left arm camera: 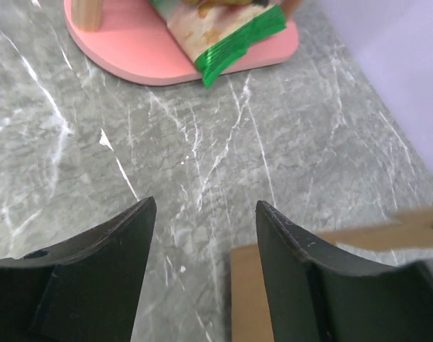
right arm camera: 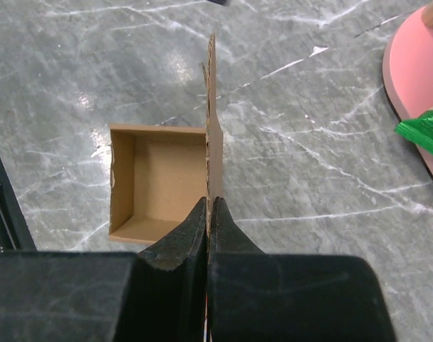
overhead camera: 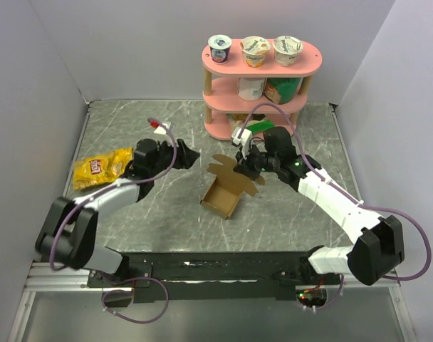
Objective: Fold the paper box
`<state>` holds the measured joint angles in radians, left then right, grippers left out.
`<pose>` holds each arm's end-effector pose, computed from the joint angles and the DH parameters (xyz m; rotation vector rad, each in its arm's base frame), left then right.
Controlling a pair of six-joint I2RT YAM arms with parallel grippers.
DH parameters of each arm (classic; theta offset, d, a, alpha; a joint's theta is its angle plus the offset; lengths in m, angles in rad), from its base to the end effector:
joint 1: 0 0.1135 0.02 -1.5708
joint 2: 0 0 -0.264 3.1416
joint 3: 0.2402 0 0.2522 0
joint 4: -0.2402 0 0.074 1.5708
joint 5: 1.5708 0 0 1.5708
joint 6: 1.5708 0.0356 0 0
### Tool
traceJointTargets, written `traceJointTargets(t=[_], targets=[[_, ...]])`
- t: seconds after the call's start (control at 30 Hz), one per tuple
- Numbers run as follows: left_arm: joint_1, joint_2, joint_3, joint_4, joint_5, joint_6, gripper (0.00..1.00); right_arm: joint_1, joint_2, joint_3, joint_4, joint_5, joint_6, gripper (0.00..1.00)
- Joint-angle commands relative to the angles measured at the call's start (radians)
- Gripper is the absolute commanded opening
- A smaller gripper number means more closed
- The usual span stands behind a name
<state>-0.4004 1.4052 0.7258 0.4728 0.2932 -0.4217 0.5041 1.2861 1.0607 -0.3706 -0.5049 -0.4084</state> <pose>0.2820 -0.1305 0.2445 0.2006 1.8383 -0.8444 0.2413 0.1528 0.3116 -1.1957 1.7777 0.6007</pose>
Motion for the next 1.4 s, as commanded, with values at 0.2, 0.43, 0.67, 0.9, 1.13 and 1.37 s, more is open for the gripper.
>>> traceJointTargets(t=[0.2, 0.43, 0.67, 0.9, 1.13, 1.37], targets=[[-0.014, 0.152, 0.046, 0.184, 0.136, -0.104, 0.61, 0.011, 0.004, 0.041, 0.036, 0.057, 0.04, 0.0], [-0.083, 0.193, 0.075, 0.144, 0.123, -0.046, 0.6, 0.028, 0.044, 0.058, 0.027, 0.095, 0.034, 0.0], [-0.107, 0.149, -0.002, 0.173, 0.104, -0.055, 0.59, 0.034, 0.061, 0.073, 0.047, 0.14, 0.054, 0.0], [-0.156, 0.14, -0.016, 0.165, 0.061, -0.084, 0.59, 0.068, 0.071, 0.071, 0.067, 0.256, 0.088, 0.0], [-0.172, 0.158, -0.029, 0.159, -0.002, -0.103, 0.57, 0.143, 0.084, 0.065, 0.093, 0.365, 0.102, 0.0], [-0.172, 0.153, -0.065, 0.148, -0.052, -0.129, 0.56, 0.175, 0.091, 0.071, 0.113, 0.399, 0.144, 0.0]])
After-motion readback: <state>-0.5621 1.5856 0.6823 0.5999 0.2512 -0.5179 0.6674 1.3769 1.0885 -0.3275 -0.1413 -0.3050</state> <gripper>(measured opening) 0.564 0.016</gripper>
